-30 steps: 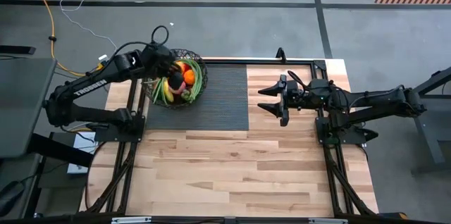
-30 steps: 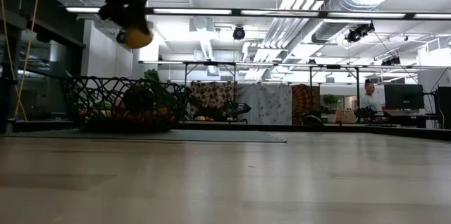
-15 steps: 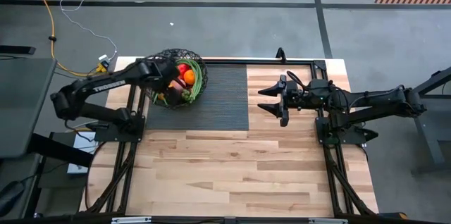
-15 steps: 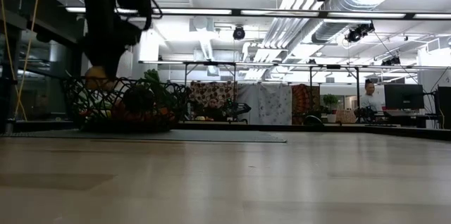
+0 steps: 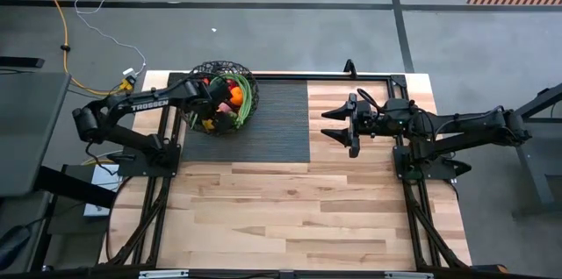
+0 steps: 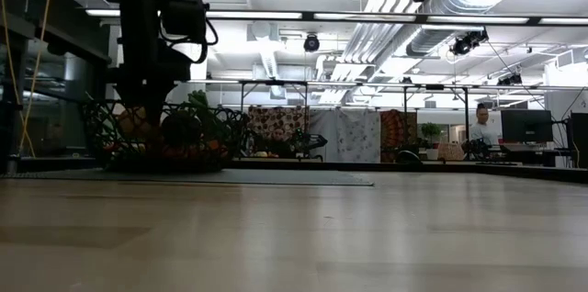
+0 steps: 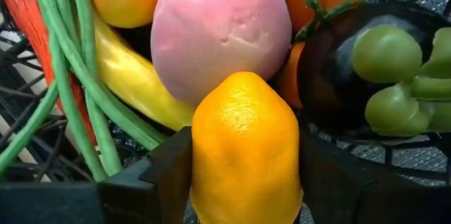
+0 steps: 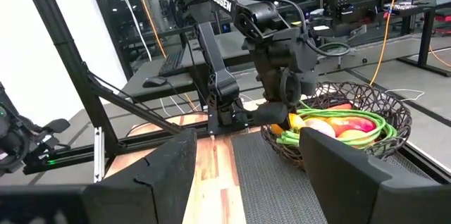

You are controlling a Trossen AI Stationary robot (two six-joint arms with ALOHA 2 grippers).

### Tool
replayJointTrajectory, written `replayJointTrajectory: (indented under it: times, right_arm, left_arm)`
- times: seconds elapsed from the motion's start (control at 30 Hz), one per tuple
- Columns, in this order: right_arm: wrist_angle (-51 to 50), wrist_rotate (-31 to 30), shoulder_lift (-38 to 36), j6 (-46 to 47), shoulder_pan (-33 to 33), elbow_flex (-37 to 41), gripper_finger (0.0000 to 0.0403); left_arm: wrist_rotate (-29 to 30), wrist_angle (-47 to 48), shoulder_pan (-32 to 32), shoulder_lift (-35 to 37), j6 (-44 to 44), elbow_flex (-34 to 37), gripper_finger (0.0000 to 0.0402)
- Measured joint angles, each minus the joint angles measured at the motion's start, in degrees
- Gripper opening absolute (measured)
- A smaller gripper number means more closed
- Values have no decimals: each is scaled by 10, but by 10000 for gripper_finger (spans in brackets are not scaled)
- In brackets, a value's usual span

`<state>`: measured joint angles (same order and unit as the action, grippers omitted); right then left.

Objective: Build produce basket
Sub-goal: Put the yellow lemon into the black basket

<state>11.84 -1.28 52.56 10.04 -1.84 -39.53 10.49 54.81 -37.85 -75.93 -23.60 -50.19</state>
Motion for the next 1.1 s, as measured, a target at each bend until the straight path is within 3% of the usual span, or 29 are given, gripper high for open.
replayJointTrajectory:
  times: [0.23, 0.67, 1.1]
  right_arm:
    - [0, 0, 0, 0, 0, 0, 243]
    - [0, 0, 0, 2, 0, 0, 243]
    - [0, 0, 0, 2, 0, 0, 243]
  left_arm:
    - [3, -14, 0, -1, 2, 0, 216]
    - [3, -19, 0, -1, 8, 0, 300]
    - [-1, -13, 0, -1, 15, 0, 306]
